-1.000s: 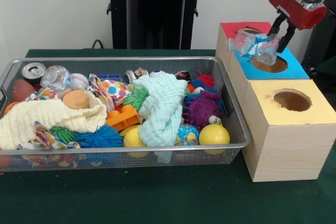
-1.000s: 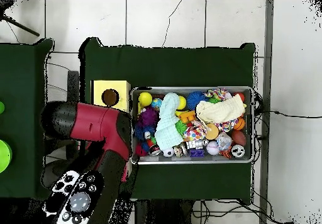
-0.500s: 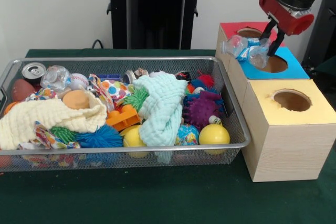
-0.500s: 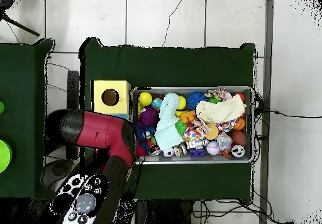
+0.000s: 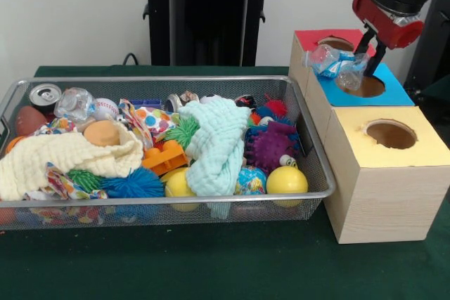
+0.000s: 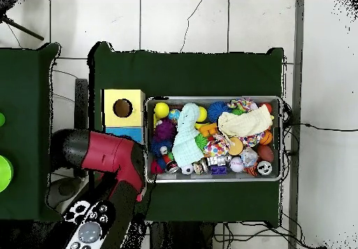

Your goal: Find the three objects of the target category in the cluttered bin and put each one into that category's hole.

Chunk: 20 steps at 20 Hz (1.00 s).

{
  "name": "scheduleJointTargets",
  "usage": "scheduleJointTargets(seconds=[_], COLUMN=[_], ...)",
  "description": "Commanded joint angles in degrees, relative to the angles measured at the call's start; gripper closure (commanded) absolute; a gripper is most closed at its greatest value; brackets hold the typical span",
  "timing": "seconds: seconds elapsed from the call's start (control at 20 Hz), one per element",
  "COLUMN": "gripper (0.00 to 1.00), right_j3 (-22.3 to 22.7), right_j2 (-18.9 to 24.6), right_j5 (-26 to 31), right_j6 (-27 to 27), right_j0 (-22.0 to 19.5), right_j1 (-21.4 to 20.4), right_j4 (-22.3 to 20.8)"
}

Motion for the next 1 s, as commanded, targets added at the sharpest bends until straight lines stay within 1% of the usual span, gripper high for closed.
scheduleJointTargets(seconds=[0.05, 0.55, 1.0], gripper=[1.0, 1.0, 1.0], right_j3=[4.9, 5.4, 5.5], right_j2=[8.3, 12.2, 13.3], right_j5=[-4.3, -11.2, -13.3], right_j6=[14.3, 11.7, 9.7], right_j0=[0.0, -1.1, -2.1], right_j1=[3.7, 5.8, 6.6], right_j4=[4.3, 8.6, 9.1])
